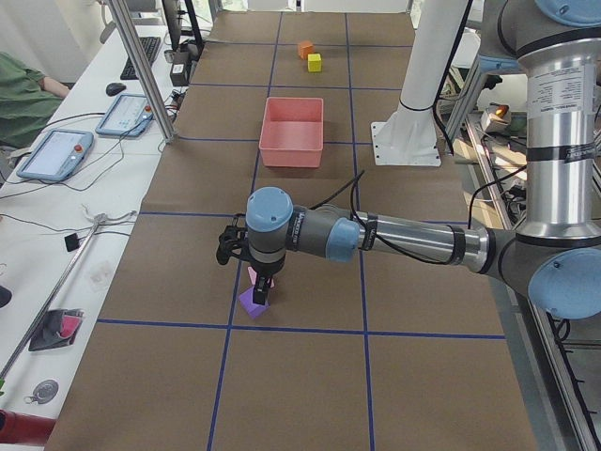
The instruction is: Place blocks into pink bin with both arms
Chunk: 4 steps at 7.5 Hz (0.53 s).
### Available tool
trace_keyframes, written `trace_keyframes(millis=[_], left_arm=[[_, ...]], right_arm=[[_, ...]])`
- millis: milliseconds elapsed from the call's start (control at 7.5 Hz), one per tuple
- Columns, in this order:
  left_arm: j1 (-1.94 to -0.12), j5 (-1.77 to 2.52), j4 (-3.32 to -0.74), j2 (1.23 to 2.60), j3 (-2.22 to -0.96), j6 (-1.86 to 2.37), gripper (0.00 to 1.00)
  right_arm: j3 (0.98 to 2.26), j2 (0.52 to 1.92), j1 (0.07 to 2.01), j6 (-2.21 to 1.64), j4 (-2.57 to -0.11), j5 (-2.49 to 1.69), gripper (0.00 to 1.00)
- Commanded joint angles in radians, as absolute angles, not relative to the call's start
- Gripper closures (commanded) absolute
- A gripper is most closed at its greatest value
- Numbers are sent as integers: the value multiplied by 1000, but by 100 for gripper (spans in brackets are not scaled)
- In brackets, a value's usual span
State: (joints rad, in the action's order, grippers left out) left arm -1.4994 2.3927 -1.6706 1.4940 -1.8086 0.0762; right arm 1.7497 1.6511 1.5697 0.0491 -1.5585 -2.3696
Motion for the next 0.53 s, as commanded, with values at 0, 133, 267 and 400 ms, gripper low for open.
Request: trace_keyframes(millis=[0,133,267,400], left_arm=[[-1460,2404,-1678,1540,-1798,288,0],[-1397,2402,-1724,1543,-1807,519,0],[-1315,2387,-1826,1537,-1792,696,0],[-1248,2309,-1894,1532,-1798,832,0]], right_arm=[[1752,1646,1569,49,-1562,-2367,0],[1752,1646,1566,49,-1563,-2368,0],[1746,1647,1565,49,-1563,-2368,0],[1744,1657,1565,46,-1562,-2370,0]])
